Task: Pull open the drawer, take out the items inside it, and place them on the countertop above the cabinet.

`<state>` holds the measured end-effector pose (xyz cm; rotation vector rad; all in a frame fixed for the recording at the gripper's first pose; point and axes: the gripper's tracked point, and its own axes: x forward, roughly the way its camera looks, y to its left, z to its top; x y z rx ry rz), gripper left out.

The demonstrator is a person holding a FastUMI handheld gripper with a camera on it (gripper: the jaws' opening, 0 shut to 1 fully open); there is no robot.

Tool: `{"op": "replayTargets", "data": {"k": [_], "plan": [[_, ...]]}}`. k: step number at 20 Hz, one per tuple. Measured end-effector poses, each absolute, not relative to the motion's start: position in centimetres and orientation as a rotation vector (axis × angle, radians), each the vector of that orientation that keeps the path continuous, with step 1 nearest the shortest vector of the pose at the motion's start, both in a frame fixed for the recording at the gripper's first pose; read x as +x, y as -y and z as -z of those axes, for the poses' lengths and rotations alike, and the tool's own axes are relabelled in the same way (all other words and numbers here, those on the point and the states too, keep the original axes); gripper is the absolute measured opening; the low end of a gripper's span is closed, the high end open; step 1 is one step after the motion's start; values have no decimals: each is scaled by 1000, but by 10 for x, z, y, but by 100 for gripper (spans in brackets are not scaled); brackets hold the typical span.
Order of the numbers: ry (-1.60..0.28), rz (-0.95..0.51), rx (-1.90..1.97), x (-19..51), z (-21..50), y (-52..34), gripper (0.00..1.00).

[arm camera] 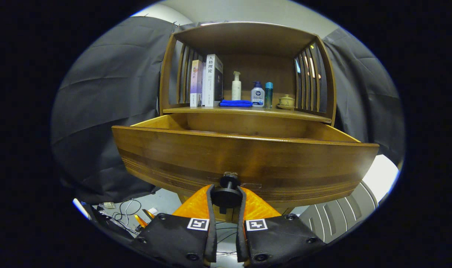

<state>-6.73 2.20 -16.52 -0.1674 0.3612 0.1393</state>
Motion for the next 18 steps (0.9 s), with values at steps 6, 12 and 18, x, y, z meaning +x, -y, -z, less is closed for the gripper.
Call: {"op": "replayTargets", "data": {"k": [6, 12, 18], "plan": [[-302, -170, -185, -72, 149, -24, 44], [-200, -208, -199, -71, 100, -31, 89], [-158, -256, -192, -50, 43, -38, 98]]}}
